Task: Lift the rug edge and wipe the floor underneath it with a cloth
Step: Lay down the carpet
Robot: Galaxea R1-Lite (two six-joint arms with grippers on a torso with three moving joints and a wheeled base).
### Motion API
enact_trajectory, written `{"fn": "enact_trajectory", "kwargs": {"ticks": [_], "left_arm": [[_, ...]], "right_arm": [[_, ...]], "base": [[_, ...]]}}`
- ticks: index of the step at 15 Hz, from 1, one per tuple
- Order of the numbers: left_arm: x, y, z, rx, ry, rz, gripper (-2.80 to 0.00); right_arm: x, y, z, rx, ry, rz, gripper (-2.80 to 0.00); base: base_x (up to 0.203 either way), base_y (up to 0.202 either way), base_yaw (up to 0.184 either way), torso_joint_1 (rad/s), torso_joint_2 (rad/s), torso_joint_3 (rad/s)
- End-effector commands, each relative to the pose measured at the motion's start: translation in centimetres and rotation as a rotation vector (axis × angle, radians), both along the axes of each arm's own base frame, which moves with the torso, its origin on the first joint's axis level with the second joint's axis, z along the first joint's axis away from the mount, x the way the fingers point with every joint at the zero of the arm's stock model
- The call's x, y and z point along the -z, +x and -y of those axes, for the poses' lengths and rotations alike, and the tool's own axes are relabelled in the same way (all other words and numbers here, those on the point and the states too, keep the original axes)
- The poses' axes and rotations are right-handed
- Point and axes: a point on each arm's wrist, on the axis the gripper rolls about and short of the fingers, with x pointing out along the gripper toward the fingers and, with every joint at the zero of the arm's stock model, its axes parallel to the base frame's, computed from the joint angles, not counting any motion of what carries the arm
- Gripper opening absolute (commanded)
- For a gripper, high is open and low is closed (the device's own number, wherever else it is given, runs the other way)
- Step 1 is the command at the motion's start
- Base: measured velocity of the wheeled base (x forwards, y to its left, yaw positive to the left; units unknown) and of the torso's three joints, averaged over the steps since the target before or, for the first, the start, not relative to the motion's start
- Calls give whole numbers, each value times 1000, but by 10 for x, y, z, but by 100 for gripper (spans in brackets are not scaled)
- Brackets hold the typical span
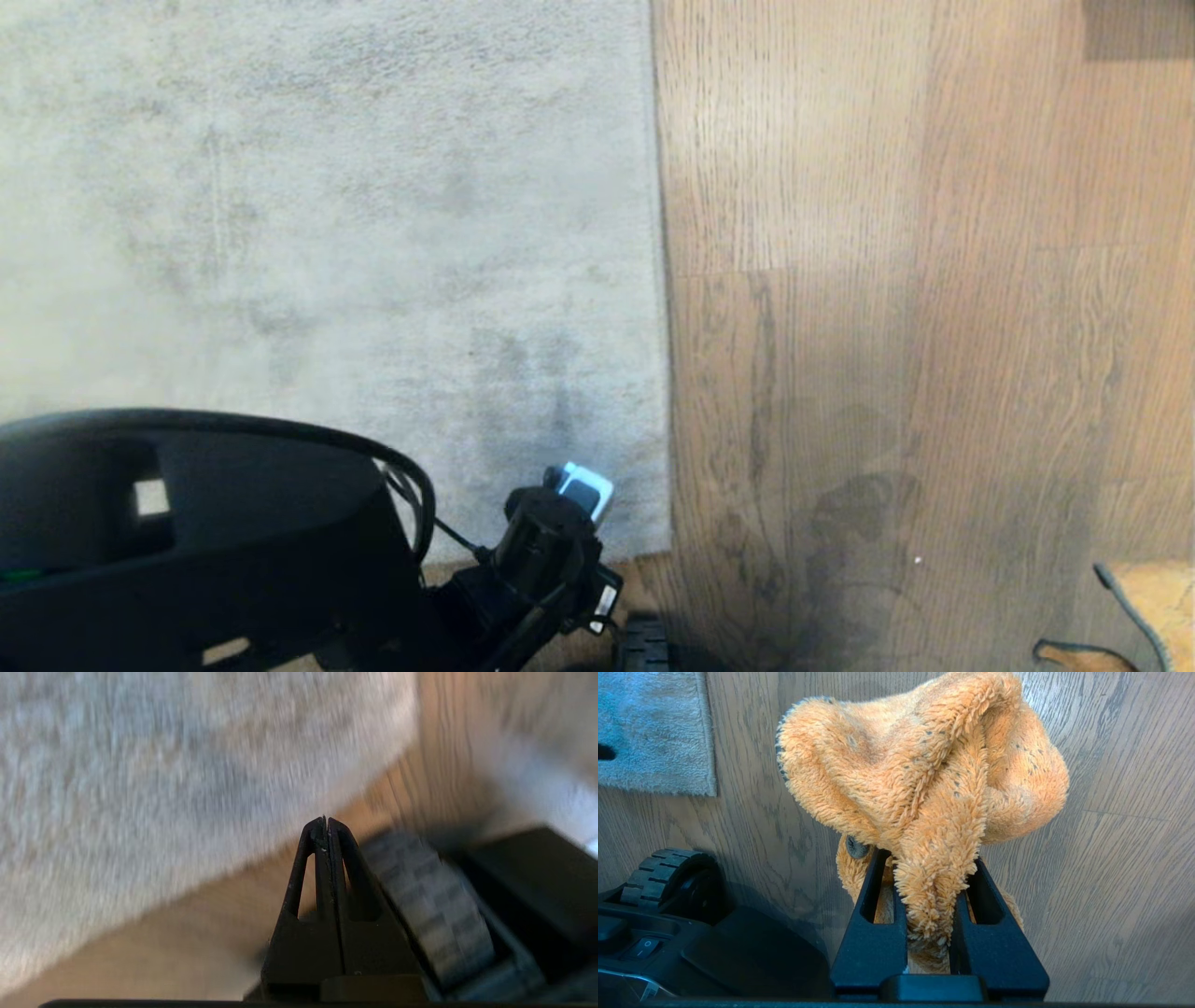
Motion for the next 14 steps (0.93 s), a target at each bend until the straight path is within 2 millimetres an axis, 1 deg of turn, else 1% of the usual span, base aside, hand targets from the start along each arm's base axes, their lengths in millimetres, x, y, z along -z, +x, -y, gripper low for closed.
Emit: {"fn": "enact_trajectory", "kwargs": {"ticks": [1, 4, 6, 10, 14], "left_arm": [[-11, -8, -3, 7, -13, 11, -280], [-3, -8, -6, -1, 4, -12, -280], [8, -6, -3, -11, 11, -31, -280], [29, 10, 15, -3, -10, -25, -280], [39, 23, 30, 8, -29, -14, -280]], "right_arm": [[0, 0, 0, -3, -1, -1, -280], [0, 0, 0, -1, -1, -1, -280], [0, 0, 0, -1, -1, -1, -280], [0, 0, 0, -1, -1, -1, -280], [0, 0, 0, -1, -1, -1, -280]], "base": [[0, 0, 0, 0, 0, 0], [0, 0, 0, 0, 0, 0], [0, 0, 0, 0, 0, 0], [0, 0, 0, 0, 0, 0], [0, 0, 0, 0, 0, 0]]}}
